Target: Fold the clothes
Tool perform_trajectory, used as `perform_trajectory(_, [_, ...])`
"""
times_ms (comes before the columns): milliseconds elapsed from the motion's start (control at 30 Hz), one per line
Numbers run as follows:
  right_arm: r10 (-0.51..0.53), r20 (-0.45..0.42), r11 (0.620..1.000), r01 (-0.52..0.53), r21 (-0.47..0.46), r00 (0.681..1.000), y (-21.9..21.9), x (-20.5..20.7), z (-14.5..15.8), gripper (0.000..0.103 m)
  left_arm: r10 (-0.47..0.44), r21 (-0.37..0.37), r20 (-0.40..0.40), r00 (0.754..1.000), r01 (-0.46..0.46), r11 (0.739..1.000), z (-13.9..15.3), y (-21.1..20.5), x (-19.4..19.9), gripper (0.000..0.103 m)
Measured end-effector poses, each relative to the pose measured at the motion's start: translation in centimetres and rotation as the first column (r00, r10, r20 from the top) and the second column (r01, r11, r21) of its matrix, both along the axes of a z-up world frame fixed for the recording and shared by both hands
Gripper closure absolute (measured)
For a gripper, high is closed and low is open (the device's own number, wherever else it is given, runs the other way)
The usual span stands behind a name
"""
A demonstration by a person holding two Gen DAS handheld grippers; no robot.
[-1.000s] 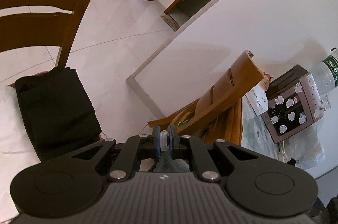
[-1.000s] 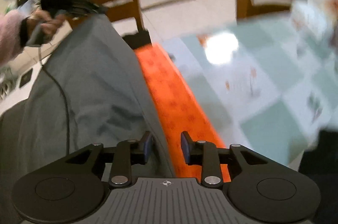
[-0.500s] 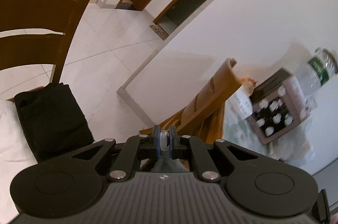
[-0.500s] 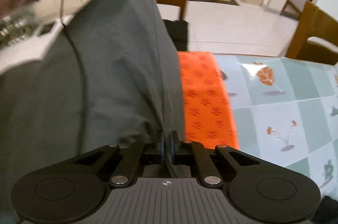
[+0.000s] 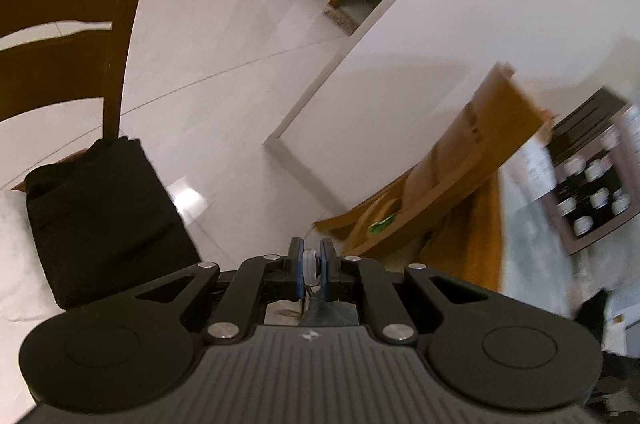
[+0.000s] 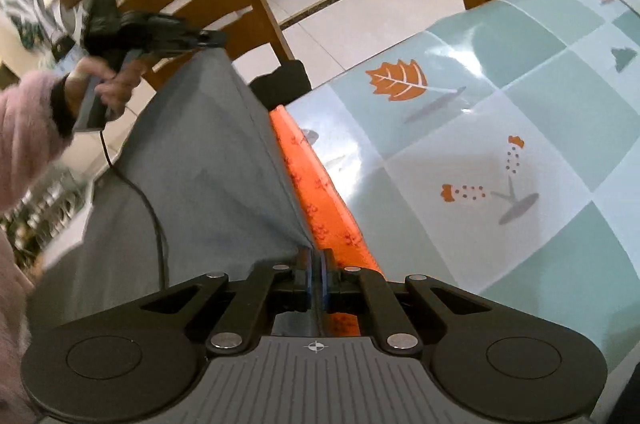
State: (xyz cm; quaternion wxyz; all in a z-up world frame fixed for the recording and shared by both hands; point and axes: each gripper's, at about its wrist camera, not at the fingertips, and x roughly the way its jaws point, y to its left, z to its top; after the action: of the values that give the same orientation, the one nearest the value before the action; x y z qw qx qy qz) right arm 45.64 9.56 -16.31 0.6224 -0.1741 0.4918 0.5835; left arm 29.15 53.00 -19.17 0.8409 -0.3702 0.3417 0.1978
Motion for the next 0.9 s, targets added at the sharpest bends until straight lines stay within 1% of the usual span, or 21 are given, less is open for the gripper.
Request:
perform_trajectory(167, [-0.014,0.076,1.0,0.013,0.008,0.997,-0.3,-1.4,0.3,0.098,-0.018,0.001,-0.072,0.997,0.018,1.0,-3.7,-0.2,1.1,0.094])
perform_trajectory(233, [-0.034,0.102,0.999,0.033,0.011,0.994,-0.7,-2.1,0.3,0.096,-0.037,0.006,-0.087,0.996,0.038,0.999,-4.6,-0.4,1.5,0.092])
perform_trajectory(267, [-0.053,0.109,0.999,0.052,0.012,0.993,-0.8,-2.2,0.4,0.093,-0.05,-0.001,-0.092,0.995,0.05,0.999,-4.8,-0.5,1.7,0.091])
perform_trajectory(333, [-0.098,0.135,0.995,0.095,0.033,0.986,-1.2,-2.3,1.3,0.081,-0.063,0.006,-0.096,0.993,0.063,0.998,-4.3,-0.6,1.6,0.083])
perform_trajectory(400, [-0.149,0.167,0.988,0.142,0.054,0.975,-1.8,-2.4,2.8,0.077,-0.071,0.021,-0.096,0.993,0.073,0.997,-3.5,-0.7,1.2,0.057])
perform_trajectory(433, [-0.179,0.189,0.983,0.171,0.062,0.965,-2.3,-2.5,3.9,0.077,-0.072,0.029,-0.092,0.993,0.075,0.997,-2.8,-0.8,0.9,0.05])
perform_trajectory(500, [-0.243,0.222,0.97,0.234,0.066,0.944,-3.6,-2.8,6.3,0.076,-0.07,0.047,-0.073,0.995,0.074,0.996,-0.8,-1.4,-0.1,0.03])
perform_trajectory(567, [-0.302,0.245,0.953,0.295,0.067,0.921,-5.0,-3.5,8.6,0.074,-0.094,0.093,-0.064,0.994,0.099,0.991,1.6,-2.5,-1.1,0.021])
perform_trajectory(667, [-0.381,0.276,0.924,0.376,0.074,0.882,-7.8,-5.2,12.2,0.071,-0.164,0.166,-0.055,0.985,0.171,0.971,4.9,-4.8,-2.5,0.02])
perform_trajectory(733, [-0.43,0.291,0.901,0.426,0.083,0.854,-9.9,-6.7,14.5,0.069,-0.218,0.198,-0.051,0.975,0.224,0.954,7.0,-6.6,-3.5,0.019])
perform_trajectory(833, [-0.501,0.312,0.861,0.503,0.082,0.807,-13.1,-9.5,17.1,0.068,-0.309,0.233,-0.038,0.95,0.31,0.922,10.1,-9.8,-5.3,0.019])
perform_trajectory(900, [-0.547,0.325,0.827,0.558,0.068,0.771,-15.6,-11.5,18.4,0.068,-0.362,0.26,-0.03,0.932,0.356,0.897,11.9,-12.0,-6.6,0.019])
